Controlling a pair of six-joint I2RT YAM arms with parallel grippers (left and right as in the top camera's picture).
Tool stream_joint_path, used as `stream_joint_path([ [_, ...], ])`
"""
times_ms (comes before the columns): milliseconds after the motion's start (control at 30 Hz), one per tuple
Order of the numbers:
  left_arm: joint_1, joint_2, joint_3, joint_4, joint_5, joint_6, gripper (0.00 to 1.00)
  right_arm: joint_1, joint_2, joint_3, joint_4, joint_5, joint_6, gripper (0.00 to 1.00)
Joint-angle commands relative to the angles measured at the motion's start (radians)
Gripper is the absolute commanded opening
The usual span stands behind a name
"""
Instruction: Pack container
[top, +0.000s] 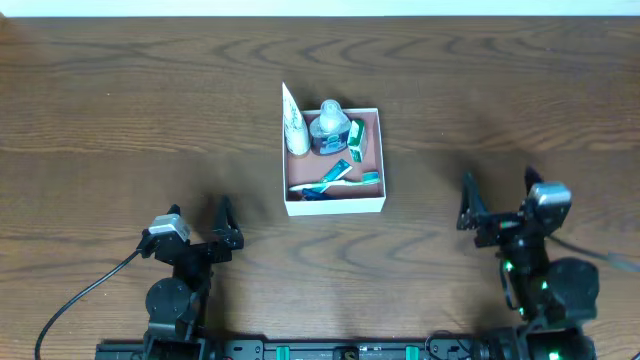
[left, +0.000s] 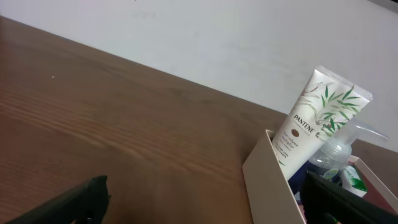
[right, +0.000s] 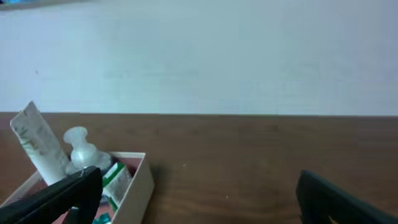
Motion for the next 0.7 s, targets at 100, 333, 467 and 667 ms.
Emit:
stream_joint_path([
  [100, 0.006, -0.005, -0.02, -0.039, -0.008, 0.02, 0.98, -0.022, -0.146, -0.141, 0.047, -0.06, -0.037, 0.99],
  [333, 0.006, -0.005, -0.02, -0.039, -0.008, 0.02, 0.98, -0.046, -0.218, -0.281, 0.125, -0.101, -0.037, 0.99],
  [467, 0.006, -0.005, -0.02, -0.039, -0.008, 0.02, 0.98, -0.047, -0.237, -0.328, 0.125, -0.101, -0.037, 0.99],
  [667, 0.006, -0.005, -0.02, -0.039, -0.008, 0.02, 0.98, -0.048, -0.275, -0.327, 0.047, -0.093, -0.064, 0.99],
])
